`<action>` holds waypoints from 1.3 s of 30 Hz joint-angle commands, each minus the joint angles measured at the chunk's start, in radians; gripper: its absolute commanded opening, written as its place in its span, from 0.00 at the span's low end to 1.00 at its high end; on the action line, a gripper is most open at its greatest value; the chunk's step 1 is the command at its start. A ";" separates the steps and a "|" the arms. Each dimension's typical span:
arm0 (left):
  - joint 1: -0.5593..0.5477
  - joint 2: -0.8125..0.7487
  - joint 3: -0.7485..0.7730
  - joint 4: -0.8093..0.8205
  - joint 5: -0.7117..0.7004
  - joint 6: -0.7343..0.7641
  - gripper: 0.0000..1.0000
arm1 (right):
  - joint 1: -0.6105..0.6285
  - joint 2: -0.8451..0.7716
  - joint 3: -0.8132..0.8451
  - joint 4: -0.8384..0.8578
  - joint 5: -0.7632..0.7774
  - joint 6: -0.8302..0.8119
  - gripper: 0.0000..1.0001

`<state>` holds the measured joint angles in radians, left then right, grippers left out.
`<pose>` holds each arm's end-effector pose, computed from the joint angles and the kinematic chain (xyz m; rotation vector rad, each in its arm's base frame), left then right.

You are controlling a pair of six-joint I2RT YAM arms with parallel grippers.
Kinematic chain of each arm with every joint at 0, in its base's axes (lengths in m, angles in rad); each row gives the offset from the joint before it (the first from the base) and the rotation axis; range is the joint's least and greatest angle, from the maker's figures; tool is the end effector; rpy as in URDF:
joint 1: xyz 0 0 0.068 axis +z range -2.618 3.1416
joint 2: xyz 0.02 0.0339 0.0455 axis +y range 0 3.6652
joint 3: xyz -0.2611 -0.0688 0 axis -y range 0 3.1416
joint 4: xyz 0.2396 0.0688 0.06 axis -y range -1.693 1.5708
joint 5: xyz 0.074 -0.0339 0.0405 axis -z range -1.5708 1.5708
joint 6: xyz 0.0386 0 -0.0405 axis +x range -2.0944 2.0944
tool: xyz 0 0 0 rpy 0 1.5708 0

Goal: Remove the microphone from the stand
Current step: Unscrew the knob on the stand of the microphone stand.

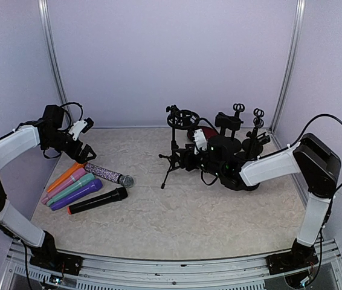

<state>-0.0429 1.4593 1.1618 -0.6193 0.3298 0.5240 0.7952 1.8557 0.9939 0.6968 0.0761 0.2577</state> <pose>0.3040 -0.0256 0.2724 0.8099 2.2908 -0.1960 0.2863 0.2877 0.2028 -0.4190 1.7384 0.7020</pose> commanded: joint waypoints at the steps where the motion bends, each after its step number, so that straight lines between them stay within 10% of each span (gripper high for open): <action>1: 0.011 -0.015 0.019 -0.008 0.020 0.010 0.99 | -0.005 0.058 0.074 0.040 0.047 -0.121 0.60; 39: 0.014 -0.015 0.042 -0.046 0.015 0.022 0.94 | -0.043 0.155 0.136 0.045 -0.061 0.023 0.29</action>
<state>-0.0380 1.4593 1.1866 -0.6571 0.3367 0.5312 0.7609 1.9930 1.0966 0.7437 0.0257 0.2577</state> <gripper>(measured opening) 0.944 0.316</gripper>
